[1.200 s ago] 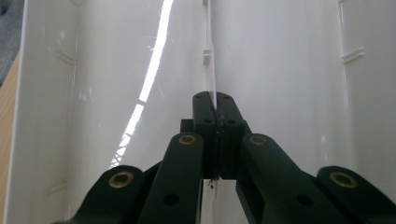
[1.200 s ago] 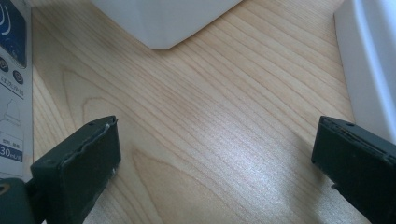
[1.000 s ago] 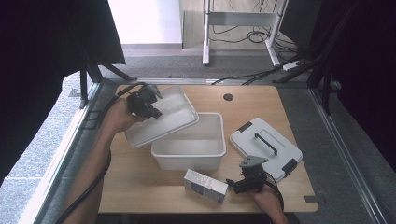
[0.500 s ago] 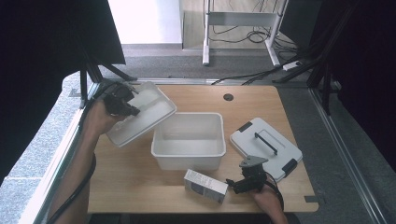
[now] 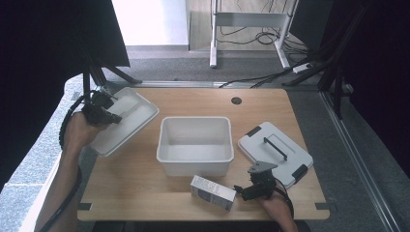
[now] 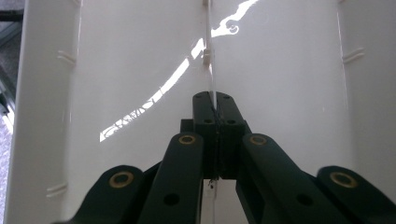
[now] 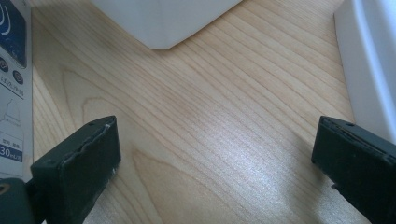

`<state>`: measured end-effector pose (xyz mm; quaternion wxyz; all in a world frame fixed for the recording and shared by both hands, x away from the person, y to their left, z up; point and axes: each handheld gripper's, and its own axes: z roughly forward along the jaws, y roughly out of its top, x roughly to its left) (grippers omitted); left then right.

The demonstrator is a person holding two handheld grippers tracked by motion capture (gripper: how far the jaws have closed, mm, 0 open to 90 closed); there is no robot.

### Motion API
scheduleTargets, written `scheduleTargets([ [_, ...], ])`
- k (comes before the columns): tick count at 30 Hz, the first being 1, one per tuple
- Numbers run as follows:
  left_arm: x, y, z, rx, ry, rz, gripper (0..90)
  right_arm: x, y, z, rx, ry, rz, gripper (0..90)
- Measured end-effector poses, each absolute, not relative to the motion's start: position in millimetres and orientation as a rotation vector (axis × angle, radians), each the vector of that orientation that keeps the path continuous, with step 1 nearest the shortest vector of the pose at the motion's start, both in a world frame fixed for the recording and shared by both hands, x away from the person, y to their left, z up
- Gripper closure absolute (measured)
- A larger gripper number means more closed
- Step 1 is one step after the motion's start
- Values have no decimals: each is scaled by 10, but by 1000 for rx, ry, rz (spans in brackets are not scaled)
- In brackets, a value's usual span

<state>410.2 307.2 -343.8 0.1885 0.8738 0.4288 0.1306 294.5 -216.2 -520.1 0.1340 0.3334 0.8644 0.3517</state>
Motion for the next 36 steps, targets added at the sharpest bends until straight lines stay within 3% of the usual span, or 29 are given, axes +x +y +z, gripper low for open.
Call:
scheduleTargets([
  [24,3980,3185,-4604,2393,1296,334,890,2945,-2161,-5202,967,2504,1021,8],
  [36,3957,3152,-4867,2403,1306,335,855,2945,-2161,-5203,967,2503,1022,8],
])
